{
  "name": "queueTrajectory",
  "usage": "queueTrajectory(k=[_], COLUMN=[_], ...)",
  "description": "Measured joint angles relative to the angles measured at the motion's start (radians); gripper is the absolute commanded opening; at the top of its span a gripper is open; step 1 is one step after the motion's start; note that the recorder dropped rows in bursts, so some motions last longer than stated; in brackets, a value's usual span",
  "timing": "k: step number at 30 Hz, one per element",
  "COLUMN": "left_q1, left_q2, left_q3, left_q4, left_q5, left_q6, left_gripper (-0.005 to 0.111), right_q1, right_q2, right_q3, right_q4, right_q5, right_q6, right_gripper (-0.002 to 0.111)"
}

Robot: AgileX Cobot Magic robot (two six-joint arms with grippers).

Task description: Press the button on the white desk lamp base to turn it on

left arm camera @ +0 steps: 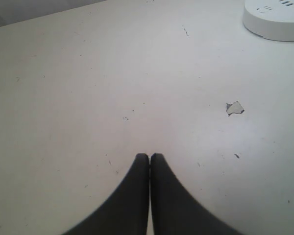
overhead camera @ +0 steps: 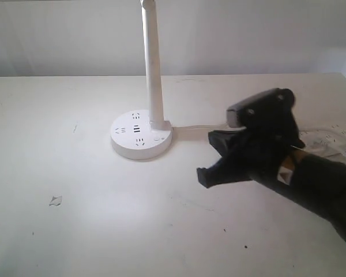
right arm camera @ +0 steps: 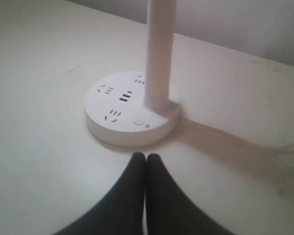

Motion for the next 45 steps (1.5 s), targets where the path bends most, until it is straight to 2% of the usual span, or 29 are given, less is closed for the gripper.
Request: queueTrajectory(k=[6, 15, 17, 20, 23, 25, 36, 39, 42, 45], left_q1=[0.000, 0.000, 0.000, 0.000, 0.000, 0.000, 0.000, 0.000, 0.000, 0.000], left_q2=[0.000, 0.000, 0.000, 0.000, 0.000, 0.000, 0.000, 0.000, 0.000, 0.000], left_q3=[0.000, 0.000, 0.000, 0.000, 0.000, 0.000, 0.000, 0.000, 0.000, 0.000], left_q4=[0.000, 0.000, 0.000, 0.000, 0.000, 0.000, 0.000, 0.000, 0.000, 0.000], left_q5=[0.000, 0.000, 0.000, 0.000, 0.000, 0.000, 0.000, 0.000, 0.000, 0.000], left_q6=[0.000, 0.000, 0.000, 0.000, 0.000, 0.000, 0.000, 0.000, 0.000, 0.000], left_gripper=[0.000, 0.000, 0.000, 0.000, 0.000, 0.000, 0.000, 0.000, 0.000, 0.000], right_q1=[0.000, 0.000, 0.000, 0.000, 0.000, 0.000, -0.002, -0.042, -0.186, -0.275], right_q2=[-0.204, -0.666, -0.813, -0.962, -1.020, -1.026, -1.034, -1.068, -1.145, -1.209], right_q3=[0.215, 0.460, 0.467, 0.467, 0.469, 0.469, 0.469, 0.469, 0.469, 0.469], right_q4=[0.086, 0.098, 0.136, 0.173, 0.189, 0.198, 0.206, 0.206, 0.206, 0.206], right_q5=[-0.104, -0.128, -0.081, 0.100, 0.256, 0.295, 0.309, 0.309, 0.309, 0.309], right_q6=[-0.040, -0.092, -0.164, -0.198, -0.115, -0.041, -0.006, -0.006, -0.006, -0.006], right_gripper=[0.000, 0.000, 0.000, 0.000, 0.000, 0.000, 0.000, 0.000, 0.000, 0.000])
